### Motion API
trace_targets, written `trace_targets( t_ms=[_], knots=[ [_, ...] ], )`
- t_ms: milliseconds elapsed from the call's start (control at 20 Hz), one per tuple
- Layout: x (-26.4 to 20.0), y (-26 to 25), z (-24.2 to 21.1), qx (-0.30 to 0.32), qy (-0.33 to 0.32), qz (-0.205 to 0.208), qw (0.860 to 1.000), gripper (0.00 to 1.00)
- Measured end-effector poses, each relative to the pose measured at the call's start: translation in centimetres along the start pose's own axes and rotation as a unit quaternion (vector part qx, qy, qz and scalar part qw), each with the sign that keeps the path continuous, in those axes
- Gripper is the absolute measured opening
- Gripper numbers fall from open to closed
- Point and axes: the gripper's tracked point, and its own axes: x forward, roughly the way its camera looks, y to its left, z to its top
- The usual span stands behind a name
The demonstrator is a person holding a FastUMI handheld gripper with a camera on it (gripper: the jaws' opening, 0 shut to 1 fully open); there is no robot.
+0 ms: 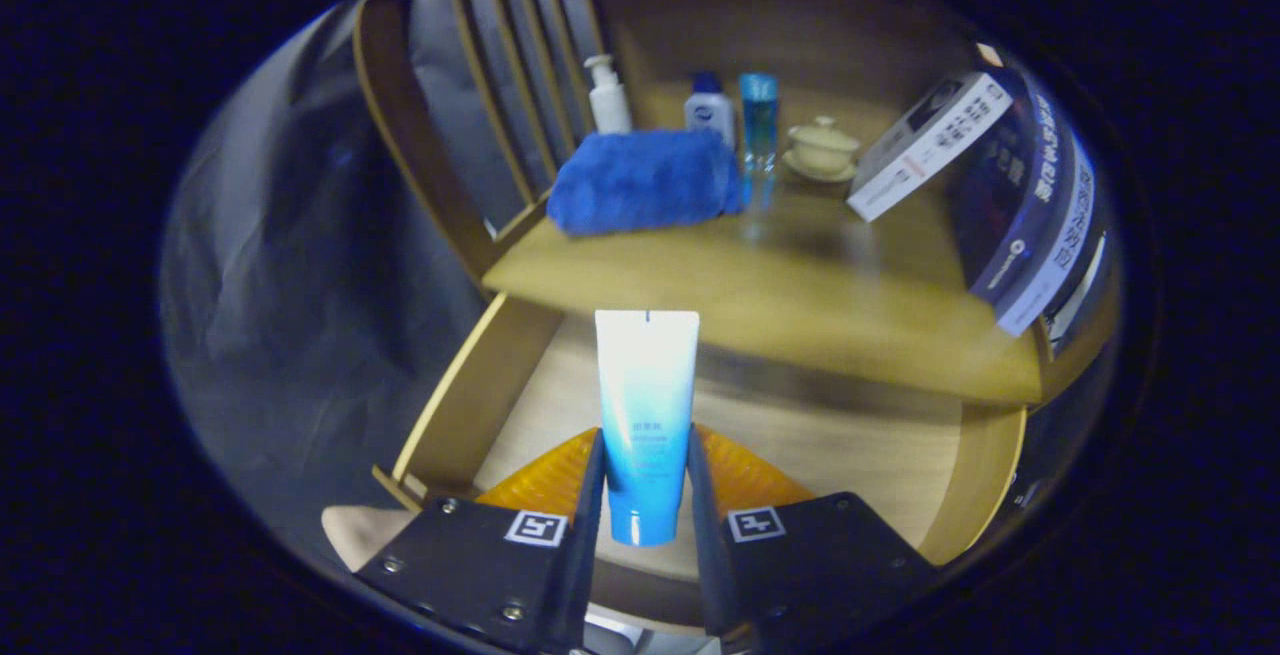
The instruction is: Pull open the drawer, take out the items inside it, and place them on the countertop above the cabinet.
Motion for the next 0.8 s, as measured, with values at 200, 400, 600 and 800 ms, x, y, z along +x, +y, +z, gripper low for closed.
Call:
trace_targets(
  t_ms=[200, 400, 600, 800],
  knots=[
    [2.5, -3.6, 3.7, 0.028, -0.034, -0.055, 0.998, 0.44],
    [5.5, -5.2, 5.8, 0.073, -0.051, -0.081, 0.993, 0.44],
    [6.0, -5.8, 8.0, 0.088, -0.098, -0.092, 0.987, 0.5],
    [3.0, -4.6, 8.0, 0.069, -0.129, -0.083, 0.986, 0.58]
  ],
)
